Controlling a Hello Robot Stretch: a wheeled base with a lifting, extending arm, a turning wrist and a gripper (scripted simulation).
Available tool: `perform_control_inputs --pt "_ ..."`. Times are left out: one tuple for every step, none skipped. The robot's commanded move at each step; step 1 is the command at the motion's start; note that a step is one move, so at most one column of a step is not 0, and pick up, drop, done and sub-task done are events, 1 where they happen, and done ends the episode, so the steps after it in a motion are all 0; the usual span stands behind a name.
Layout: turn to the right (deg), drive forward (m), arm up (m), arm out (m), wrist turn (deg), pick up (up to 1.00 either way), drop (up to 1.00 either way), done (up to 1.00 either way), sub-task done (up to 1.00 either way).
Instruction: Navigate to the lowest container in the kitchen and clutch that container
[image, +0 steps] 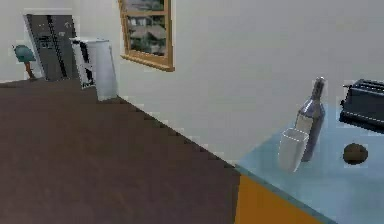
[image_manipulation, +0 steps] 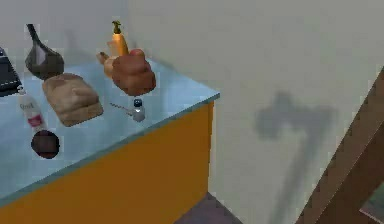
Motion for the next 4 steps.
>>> perform_control_inputs --pt "-45.0 0.0 0.0 0.0 0.0 0.0 0.0 0.0 0.0" --pt "-21.0 0.0 0.0 0.0 0.0 0.0 0.0 0.0 0.0" --pt "-3.0 0.0 0.0 0.0 0.0 0.0 0.0 0.0 0.0" --pt "0.0 1.0 0.0 0.0 0.0 0.0 0.0 0.0 0.0"
